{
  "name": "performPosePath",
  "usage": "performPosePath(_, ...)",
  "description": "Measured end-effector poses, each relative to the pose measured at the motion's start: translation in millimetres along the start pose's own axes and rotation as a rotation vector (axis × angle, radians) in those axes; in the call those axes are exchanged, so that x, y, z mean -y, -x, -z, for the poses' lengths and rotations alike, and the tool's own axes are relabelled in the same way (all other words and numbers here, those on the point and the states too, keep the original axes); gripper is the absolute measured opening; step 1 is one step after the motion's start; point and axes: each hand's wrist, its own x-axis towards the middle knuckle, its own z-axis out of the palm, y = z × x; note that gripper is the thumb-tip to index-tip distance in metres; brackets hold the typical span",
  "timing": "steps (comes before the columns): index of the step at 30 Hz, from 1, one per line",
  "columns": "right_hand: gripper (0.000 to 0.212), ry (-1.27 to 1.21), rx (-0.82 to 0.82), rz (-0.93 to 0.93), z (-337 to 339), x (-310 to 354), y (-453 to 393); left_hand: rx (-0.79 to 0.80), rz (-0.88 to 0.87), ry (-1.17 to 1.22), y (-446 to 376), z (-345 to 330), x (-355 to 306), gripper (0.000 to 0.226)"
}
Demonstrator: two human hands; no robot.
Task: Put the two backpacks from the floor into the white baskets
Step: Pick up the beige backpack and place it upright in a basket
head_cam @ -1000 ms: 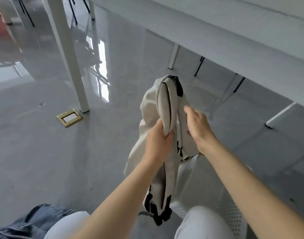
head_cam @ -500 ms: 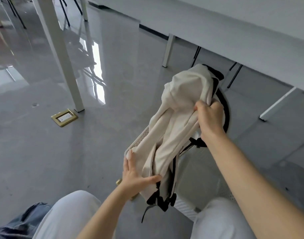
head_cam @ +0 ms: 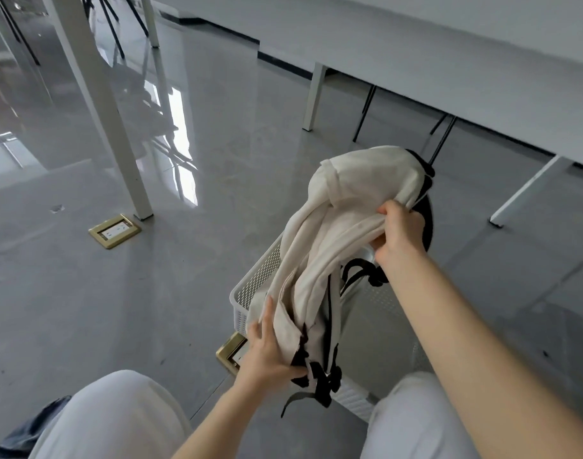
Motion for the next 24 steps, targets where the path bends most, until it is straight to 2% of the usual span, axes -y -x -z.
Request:
performPosePath(7, 0.014, -0.186, -0.019, 0.022, 14.8, 19.5, -5.6, -0.074, -0.084, 0.054, -20.1, 22.8, -15.2, 0.108)
performPosePath(11, 0.014, -0.323, -0.029, 0.071, 18.8, 38.2, -17.3, -0.119, -0.131, 0.087, -41.3, 46.1, -44.4, 0.106)
performPosePath(16, 0.021, -0.329, -0.046, 0.023, 25.6, 26.9, -28.9, -0.222, -0.017, 0.01, -74.8, 21.2, -48.0, 0.099)
performPosePath(18, 0.031, -0.293, -0.052, 0.01, 28.6, 12.3, -27.9, -0.123, 0.03, -0.172, -78.5, -1.5, -30.5, 0.103)
performPosePath(21, 0.034, -0.165, -0.032, 0.009, 34.7, -14.6, -26.8, 0.079, 0.121, -0.581, -84.8, -28.0, -2.2, 0.115)
performPosePath(24, 0.031, -0.073, 0.011, 0.018, 33.0, -26.7, -26.9, 0.159, 0.137, -0.666, -89.5, -27.7, 2.4, 0.121)
